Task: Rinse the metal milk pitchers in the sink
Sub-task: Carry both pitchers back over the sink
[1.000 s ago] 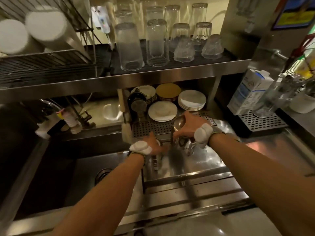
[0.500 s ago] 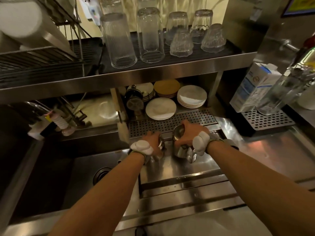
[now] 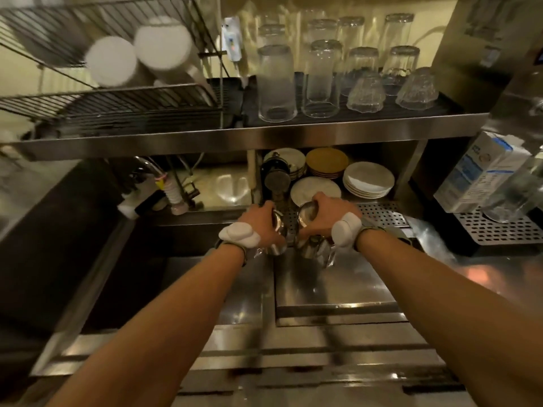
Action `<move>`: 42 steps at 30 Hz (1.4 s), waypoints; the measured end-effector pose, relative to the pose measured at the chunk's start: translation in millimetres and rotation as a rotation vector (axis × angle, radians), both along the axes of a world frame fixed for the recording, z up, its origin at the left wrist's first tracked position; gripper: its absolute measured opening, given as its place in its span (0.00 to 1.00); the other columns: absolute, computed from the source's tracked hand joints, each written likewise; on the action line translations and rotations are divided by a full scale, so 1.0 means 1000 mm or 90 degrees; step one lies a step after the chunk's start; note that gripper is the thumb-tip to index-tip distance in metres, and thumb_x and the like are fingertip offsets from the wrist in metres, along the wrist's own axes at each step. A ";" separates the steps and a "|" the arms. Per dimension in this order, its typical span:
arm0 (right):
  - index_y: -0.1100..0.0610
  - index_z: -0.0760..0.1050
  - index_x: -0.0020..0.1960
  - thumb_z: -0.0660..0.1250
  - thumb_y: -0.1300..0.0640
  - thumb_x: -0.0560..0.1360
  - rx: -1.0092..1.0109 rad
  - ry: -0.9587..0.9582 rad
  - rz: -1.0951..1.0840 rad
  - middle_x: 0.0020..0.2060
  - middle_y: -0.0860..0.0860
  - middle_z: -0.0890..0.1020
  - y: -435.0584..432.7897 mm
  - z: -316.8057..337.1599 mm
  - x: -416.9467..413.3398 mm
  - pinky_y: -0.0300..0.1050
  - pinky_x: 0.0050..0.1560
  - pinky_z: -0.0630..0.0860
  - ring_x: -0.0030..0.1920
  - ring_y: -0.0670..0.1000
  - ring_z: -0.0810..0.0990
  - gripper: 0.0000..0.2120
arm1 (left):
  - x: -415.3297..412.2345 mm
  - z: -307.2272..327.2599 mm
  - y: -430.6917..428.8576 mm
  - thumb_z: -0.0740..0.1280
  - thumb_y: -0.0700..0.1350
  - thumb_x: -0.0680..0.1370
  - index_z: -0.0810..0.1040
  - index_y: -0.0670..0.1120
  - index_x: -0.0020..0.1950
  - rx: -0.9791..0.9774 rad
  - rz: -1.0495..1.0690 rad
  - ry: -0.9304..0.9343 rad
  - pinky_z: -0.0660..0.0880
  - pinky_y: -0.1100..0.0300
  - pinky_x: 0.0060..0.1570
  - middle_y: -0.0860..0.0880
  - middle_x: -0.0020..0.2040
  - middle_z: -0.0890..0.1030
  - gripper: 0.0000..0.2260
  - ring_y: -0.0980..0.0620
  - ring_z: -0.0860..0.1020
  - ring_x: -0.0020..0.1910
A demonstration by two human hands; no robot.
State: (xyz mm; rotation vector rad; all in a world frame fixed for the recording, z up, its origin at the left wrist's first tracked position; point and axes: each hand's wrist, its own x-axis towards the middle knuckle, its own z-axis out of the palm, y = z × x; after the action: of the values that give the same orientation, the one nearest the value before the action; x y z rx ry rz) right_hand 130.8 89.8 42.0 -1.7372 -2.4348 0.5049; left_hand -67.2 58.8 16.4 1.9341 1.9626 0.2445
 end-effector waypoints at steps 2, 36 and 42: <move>0.51 0.66 0.63 0.68 0.28 0.52 -0.005 0.031 0.023 0.47 0.50 0.78 -0.004 0.001 -0.032 0.51 0.45 0.77 0.44 0.52 0.77 0.45 | -0.032 0.001 -0.012 0.75 0.60 0.53 0.67 0.52 0.64 0.008 0.020 -0.009 0.78 0.53 0.46 0.46 0.58 0.77 0.42 0.43 0.79 0.52; 0.46 0.61 0.66 0.77 0.42 0.57 -0.127 0.082 -0.139 0.62 0.56 0.69 -0.059 -0.126 -0.252 0.52 0.53 0.75 0.56 0.62 0.76 0.43 | -0.289 -0.108 -0.049 0.76 0.60 0.58 0.65 0.58 0.62 0.000 0.163 -0.082 0.73 0.56 0.49 0.45 0.60 0.70 0.36 0.43 0.78 0.52; 0.46 0.61 0.64 0.79 0.45 0.54 -0.143 0.066 -0.100 0.62 0.56 0.69 -0.067 -0.137 -0.254 0.51 0.51 0.76 0.53 0.60 0.76 0.43 | -0.290 -0.121 -0.053 0.77 0.57 0.55 0.69 0.58 0.57 -0.075 0.093 -0.062 0.75 0.59 0.44 0.46 0.59 0.73 0.33 0.46 0.78 0.47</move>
State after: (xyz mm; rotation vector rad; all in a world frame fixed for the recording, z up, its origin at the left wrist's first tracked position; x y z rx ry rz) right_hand -123.6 22.6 -95.3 -1.9139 -2.2209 0.8540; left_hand -357.4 6.0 -104.2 1.6769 2.0082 0.2504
